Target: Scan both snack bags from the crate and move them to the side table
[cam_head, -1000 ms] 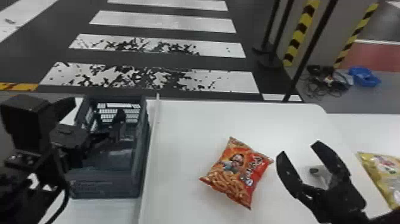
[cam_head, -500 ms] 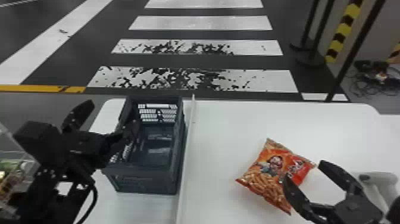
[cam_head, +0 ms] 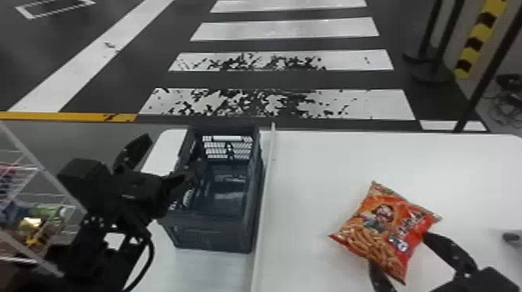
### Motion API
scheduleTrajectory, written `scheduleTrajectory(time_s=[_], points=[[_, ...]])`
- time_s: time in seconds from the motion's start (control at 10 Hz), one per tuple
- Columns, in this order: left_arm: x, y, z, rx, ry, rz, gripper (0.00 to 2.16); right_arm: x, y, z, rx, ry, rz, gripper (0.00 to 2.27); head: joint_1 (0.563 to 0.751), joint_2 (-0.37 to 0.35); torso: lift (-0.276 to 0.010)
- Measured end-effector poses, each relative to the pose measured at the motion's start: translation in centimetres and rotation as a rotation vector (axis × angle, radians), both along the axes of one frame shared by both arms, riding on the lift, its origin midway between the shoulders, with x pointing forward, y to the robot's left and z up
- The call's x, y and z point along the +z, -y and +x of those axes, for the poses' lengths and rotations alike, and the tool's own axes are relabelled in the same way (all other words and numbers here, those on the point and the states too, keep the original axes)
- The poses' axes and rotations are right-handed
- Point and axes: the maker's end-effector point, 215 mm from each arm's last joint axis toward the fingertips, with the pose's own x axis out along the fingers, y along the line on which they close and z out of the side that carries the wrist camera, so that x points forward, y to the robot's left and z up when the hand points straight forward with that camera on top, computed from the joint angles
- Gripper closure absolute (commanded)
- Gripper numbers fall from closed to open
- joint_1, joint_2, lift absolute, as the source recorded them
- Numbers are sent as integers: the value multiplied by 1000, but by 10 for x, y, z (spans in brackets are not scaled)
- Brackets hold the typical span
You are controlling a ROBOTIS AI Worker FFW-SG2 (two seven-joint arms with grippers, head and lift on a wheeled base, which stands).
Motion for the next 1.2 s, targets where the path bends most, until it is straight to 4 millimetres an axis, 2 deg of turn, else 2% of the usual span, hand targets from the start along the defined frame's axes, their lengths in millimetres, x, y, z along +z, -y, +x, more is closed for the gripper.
scheduleTrajectory(time_s=[0.3, 0.6, 0.8, 1.0, 1.2], points=[[-12, -1, 2, -8, -23, -14, 36, -19, -24, -1, 50, -7, -153, 83, 695, 183, -95], [-18, 0, 3, -23, -43, -23, 36, -31, -39, 26, 93, 9, -201, 83, 695, 195, -95], [-22, 1, 3, -35, -56, -28, 36, -53, -47, 36, 139, -18, -251, 83, 695, 201, -95], [-27, 1, 2, -38, -69, -32, 36, -74, -39, 35, 169, -82, -339, 83, 695, 197, -95], [-33, 2, 2, -43, -78, -40, 36, -79, -19, 29, 151, -137, -445, 83, 695, 168, -95]])
